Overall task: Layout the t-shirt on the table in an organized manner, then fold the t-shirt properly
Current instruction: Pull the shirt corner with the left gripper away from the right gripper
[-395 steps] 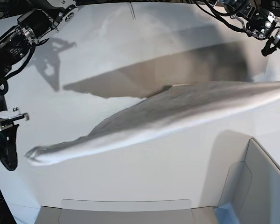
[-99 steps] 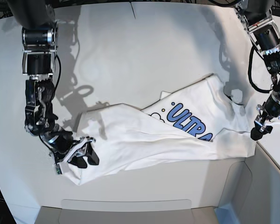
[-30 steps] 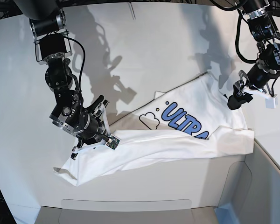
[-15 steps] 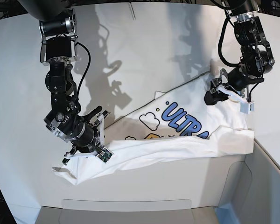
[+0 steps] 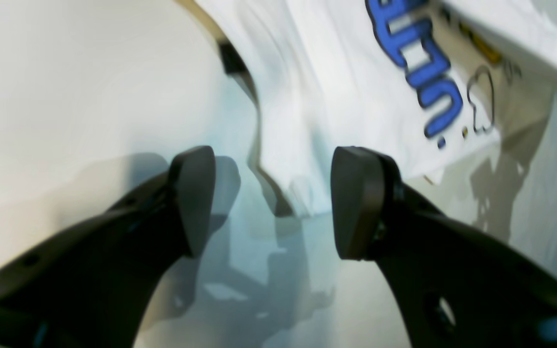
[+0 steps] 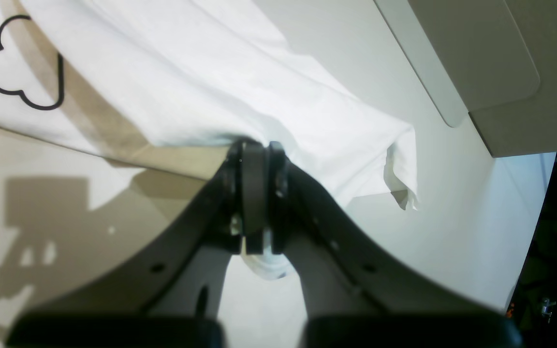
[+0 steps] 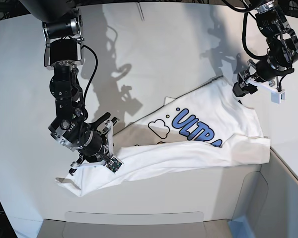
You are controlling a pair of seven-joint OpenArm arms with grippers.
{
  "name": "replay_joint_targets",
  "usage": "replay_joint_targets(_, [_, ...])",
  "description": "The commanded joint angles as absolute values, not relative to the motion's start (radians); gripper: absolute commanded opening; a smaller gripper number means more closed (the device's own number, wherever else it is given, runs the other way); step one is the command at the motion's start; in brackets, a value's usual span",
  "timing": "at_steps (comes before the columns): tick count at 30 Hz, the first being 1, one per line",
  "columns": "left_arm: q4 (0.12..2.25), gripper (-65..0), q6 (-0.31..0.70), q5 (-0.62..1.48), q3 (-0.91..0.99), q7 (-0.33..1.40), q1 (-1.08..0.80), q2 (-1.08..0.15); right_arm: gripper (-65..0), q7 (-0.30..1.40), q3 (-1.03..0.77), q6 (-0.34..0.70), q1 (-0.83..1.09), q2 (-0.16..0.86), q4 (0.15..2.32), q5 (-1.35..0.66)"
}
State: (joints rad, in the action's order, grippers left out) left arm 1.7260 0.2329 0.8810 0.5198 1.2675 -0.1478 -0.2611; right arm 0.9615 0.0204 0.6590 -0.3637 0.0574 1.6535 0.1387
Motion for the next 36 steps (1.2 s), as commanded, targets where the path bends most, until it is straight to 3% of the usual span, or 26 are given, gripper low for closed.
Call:
replay_joint_targets(1, [1.742,-26.7,0.239,0.891,0.495,1.270,-0.140,-0.260,-65.0,0.941,0.015,0.664,-0.394,0.051,1.670,0.140])
replay_joint_targets(10, [1.618,-26.7,0.239,0.889,0.441,1.248,-0.137,-0.254,-65.0,0.941,0.013,0.664,-0.401,0.048,1.670,0.142])
replay_joint_targets(26, [1.606,-28.1,0.239,0.889,0.315,1.194,-0.091,-0.202,-65.0,0.941,0.013,0.664,-0.401,0.048,1.672,0.142])
replay_joint_targets(29, [1.600,-37.6,0.239,0.891,0.311,1.170,-0.088,-0.194,-65.0,0.941,0.013,0.664,-0.398,0.048,1.689,0.142])
replay_joint_targets(34, [1.520,-60.0,0.239,0.892,0.314,1.199,-0.087,-0.197,-65.0,0.941,0.013,0.664,-0.394,0.047,1.748,0.140])
replay_joint_targets(36, [1.521,-61.6,0.240,0.894,0.311,1.204,-0.096,-0.219,-65.0,0.940,0.013,0.664,-0.394,0.050,1.765,0.140])
